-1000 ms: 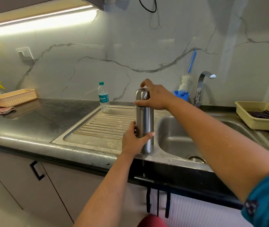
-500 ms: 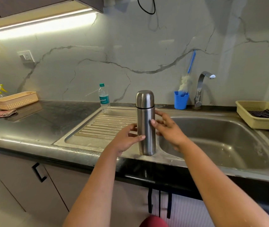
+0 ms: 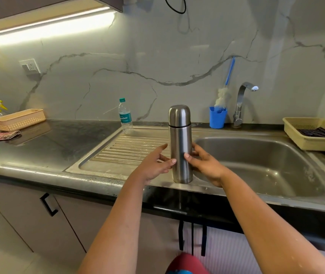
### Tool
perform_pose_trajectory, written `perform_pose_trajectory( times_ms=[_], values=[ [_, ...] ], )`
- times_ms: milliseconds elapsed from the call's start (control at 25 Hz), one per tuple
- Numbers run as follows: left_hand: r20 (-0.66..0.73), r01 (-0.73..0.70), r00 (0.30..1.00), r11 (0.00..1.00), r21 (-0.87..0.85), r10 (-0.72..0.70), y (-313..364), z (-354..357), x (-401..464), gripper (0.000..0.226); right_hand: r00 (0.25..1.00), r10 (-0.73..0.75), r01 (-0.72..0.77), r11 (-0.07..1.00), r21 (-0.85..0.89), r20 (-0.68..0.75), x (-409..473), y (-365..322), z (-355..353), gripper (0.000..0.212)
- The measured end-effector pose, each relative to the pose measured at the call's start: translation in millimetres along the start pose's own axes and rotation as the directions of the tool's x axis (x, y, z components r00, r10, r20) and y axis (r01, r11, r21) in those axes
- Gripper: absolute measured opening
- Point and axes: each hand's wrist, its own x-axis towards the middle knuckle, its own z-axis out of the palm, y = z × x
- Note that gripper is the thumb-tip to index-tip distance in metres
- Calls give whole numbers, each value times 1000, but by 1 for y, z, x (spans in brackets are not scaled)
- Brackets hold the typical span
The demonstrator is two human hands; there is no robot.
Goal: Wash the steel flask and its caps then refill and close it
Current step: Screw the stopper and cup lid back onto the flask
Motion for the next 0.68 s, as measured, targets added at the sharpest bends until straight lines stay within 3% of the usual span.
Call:
perform_pose_trajectory(
  times_ms=[80,160,320,480,560,680],
  values=[
    [35,22,999,1000,-3,-22,4,7,-2,51,999,-13,10,997,-75,-39,3,0,5,85],
    [53,45,998,997,-58,-41,7,5,-2,36,991,-39,19,989,-147,-128,4,0,5,81],
    [116,96,990,992,-86,-85,5,-5,3,21,998,-25,30,997,67,-62,2,1,-2,66],
    [43,34,999,999,-3,-34,5,1,2,36,999,-28,25,997,-69,-36,2,2,-3,92],
    [21,-11,1000,999,33,11,5,6,2,55,997,-44,37,995,-95,-69,2,0,2,89],
    [-1,-36,999,998,48,36,8,16,1,51,985,-86,72,993,-96,-151,1,0,4,79]
  ],
)
